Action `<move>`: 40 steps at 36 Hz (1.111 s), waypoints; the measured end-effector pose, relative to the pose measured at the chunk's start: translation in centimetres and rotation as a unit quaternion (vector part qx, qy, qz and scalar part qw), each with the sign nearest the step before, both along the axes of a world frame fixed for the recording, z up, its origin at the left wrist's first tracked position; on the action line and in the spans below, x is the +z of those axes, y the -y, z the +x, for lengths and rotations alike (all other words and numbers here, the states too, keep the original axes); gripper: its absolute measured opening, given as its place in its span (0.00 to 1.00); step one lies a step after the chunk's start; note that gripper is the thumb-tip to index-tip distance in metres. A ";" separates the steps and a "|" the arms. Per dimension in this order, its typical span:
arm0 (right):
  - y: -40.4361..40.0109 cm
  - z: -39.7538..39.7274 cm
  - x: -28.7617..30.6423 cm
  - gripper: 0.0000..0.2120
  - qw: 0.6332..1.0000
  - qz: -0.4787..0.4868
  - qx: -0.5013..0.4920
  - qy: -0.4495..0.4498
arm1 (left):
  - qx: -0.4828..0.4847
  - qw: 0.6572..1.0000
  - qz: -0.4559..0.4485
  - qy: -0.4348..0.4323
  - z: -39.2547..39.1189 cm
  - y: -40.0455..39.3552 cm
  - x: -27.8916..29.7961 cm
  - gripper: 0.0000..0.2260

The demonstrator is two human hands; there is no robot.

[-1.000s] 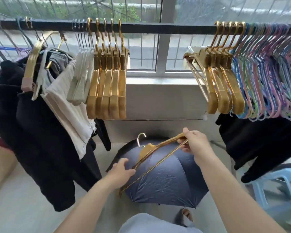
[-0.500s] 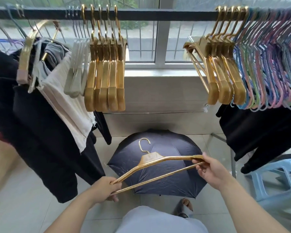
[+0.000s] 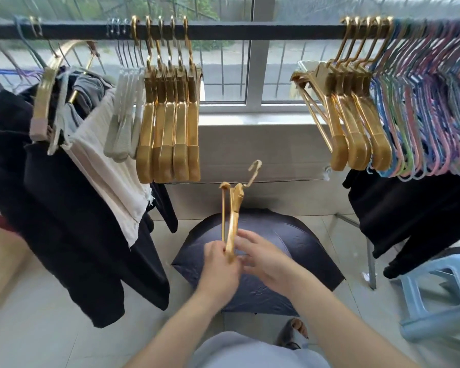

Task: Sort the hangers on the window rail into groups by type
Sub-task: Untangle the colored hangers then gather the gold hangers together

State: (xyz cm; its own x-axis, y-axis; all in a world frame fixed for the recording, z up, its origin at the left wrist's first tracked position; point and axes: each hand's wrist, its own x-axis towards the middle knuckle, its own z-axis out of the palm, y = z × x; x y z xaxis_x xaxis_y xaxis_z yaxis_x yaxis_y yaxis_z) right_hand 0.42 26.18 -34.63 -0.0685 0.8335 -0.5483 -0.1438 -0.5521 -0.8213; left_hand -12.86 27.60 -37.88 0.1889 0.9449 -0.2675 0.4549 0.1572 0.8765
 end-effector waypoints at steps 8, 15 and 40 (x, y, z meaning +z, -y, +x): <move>-1.5 0.2 2.4 0.08 0.993 0.065 -0.064 0.074 | -0.125 0.986 0.004 0.114 1.4 -0.4 2.2 0.28; -2.0 0.0 3.3 0.08 0.981 0.075 -0.127 0.129 | -0.186 0.975 0.010 0.124 0.9 -1.2 2.8 0.28; -3.9 9.8 17.2 0.07 0.805 0.194 -0.259 0.498 | -0.044 0.971 0.222 0.077 -0.5 -5.5 13.5 0.07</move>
State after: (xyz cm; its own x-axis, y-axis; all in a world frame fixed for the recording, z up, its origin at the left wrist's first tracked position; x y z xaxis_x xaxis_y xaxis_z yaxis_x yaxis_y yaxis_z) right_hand 10.20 30.03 -17.40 0.6551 0.7308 0.1918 0.5642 -0.3043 -0.7675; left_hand -13.37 33.12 -24.38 0.2804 0.9389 0.1998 0.3084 -0.2852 0.9075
